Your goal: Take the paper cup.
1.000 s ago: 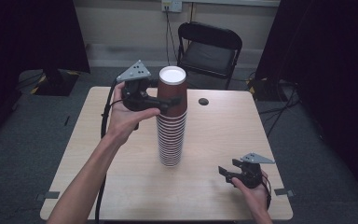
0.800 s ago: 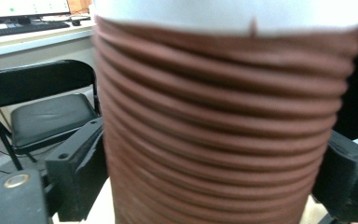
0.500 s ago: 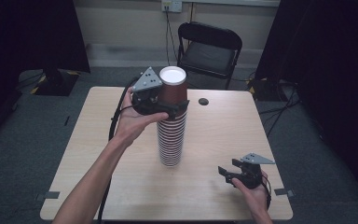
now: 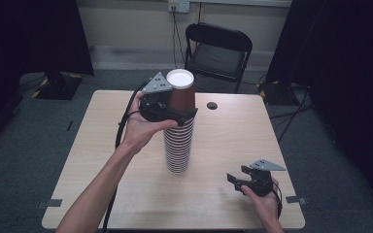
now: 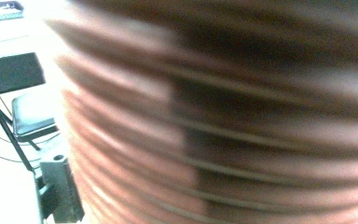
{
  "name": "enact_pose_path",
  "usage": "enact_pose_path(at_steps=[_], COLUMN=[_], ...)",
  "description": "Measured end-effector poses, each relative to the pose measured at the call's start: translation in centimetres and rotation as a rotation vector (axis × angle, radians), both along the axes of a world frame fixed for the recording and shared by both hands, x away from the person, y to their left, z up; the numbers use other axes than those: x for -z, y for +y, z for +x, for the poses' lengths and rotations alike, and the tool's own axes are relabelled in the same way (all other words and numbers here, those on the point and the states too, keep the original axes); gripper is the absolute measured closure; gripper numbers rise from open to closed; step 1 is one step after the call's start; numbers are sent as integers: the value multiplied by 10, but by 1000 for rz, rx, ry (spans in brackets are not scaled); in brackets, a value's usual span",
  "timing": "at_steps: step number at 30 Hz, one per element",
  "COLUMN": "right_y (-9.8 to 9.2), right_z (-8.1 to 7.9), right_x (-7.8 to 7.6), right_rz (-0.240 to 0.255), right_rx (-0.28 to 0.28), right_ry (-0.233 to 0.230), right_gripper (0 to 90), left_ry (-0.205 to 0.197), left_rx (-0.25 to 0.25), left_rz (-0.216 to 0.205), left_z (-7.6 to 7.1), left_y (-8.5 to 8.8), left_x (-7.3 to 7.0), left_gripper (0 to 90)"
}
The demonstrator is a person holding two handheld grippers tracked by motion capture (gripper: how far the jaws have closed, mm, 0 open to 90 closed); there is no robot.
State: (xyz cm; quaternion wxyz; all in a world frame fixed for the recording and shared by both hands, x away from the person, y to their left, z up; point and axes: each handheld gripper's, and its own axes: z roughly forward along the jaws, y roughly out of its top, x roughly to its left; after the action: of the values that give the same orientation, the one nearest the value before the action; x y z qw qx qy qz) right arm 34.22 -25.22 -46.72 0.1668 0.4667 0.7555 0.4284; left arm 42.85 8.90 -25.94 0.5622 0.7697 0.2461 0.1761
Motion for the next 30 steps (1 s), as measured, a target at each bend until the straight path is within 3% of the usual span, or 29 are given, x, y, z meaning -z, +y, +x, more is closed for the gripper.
enact_pose_path(at_steps=[5, 11, 16, 25, 28, 30], right_y=[0, 0, 0, 0, 0, 0], right_z=[0, 0, 0, 1, 1, 1], right_x=[0, 0, 0, 1, 1, 1], right_rz=[1, -1, -1, -3, 0, 3], right_rx=[0, 5, 7, 8, 14, 13], right_ry=[4, 1, 5, 4, 6, 5], right_gripper=[277, 278, 278, 280, 277, 277], left_ry=[-5, 0, -14, -36, -54, -60], left_rx=[9, 10, 9, -3, -15, -15], left_rz=[-17, -8, -59, -69, -102, -102], left_z=[1, 1, 0, -2, -3, -3], left_y=[1, 2, 4, 6, 4, 4], left_x=[1, 0, -5, -15, -21, -22], left_gripper=[97, 97, 102, 105, 105, 105])
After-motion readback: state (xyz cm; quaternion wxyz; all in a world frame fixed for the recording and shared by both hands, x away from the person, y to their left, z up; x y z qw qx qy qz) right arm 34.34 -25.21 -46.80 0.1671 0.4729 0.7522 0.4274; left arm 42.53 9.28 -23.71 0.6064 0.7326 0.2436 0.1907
